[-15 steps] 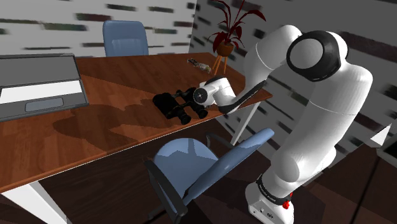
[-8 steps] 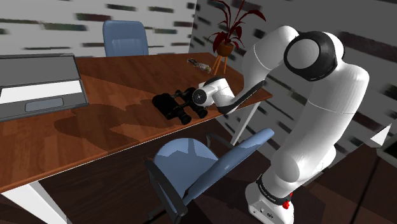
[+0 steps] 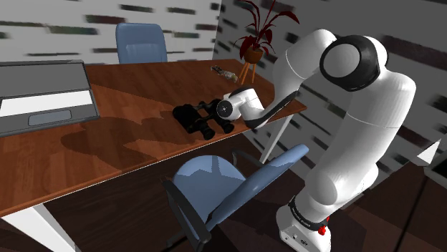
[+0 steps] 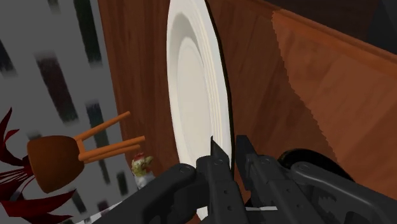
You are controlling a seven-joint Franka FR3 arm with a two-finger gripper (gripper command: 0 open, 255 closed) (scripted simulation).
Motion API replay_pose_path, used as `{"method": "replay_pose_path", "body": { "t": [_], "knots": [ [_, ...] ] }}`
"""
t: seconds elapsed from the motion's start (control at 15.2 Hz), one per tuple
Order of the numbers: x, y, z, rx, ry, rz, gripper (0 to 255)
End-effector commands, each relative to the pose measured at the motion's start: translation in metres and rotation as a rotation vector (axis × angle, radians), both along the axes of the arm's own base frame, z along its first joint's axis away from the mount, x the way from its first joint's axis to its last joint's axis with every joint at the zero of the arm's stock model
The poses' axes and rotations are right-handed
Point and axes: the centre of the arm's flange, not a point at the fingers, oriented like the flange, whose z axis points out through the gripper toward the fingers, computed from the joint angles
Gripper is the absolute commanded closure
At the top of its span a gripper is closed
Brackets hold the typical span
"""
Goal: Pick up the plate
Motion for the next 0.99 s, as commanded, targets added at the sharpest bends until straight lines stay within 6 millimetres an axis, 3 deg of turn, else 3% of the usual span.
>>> {"method": "replay_pose_path", "body": {
  "t": [0.0, 0.79, 0.92],
  "knots": [
    [-0.004, 0.000, 0.004, 0.005, 0.015, -0.002, 255],
    [-0.004, 0.000, 0.067, 0.005, 0.015, -0.002, 255],
    [-0.004, 0.000, 0.068, 0.005, 0.015, -0.002, 255]
  ]
}}
